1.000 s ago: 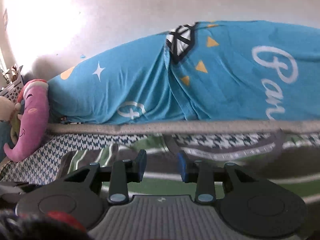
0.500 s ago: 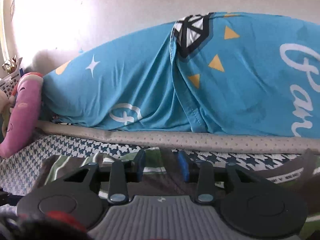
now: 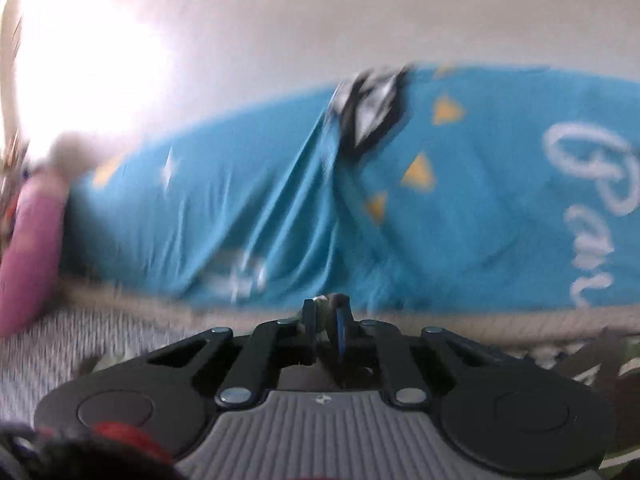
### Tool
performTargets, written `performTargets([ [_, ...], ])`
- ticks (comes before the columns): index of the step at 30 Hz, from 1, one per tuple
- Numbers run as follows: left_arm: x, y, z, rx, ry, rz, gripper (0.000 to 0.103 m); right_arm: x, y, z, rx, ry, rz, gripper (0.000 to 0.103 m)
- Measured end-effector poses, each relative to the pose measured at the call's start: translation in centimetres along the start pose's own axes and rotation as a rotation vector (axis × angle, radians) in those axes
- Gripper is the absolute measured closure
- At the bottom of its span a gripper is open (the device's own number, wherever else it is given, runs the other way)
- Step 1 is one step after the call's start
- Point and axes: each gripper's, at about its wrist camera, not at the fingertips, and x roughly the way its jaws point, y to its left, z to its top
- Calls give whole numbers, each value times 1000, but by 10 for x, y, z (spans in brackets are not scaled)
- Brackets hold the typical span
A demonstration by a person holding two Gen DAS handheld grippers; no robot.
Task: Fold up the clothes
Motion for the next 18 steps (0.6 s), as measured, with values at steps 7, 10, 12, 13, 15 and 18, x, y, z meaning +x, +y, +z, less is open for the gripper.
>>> performTargets([
  [7, 10, 10, 7, -36, 1, 70, 7, 3, -16, -7, 120, 58, -64, 57],
  [10, 16, 21, 12, -43, -6, 121, 4, -10, -17, 0, 117, 67, -84, 54],
  [12, 20, 30, 16, -73, 3, 134, 3, -18, -17, 6, 102, 94, -81, 54],
  [13, 21, 36, 18, -106, 14, 134, 3, -22, -16, 7, 91, 123, -82, 54],
  [15, 21, 44, 22, -152, 22, 168, 6, -31, -12, 7, 76, 147, -93, 54],
  [18, 14, 45, 27, -121, -10, 268, 14, -43, -3, 8, 82, 187, -64, 54],
])
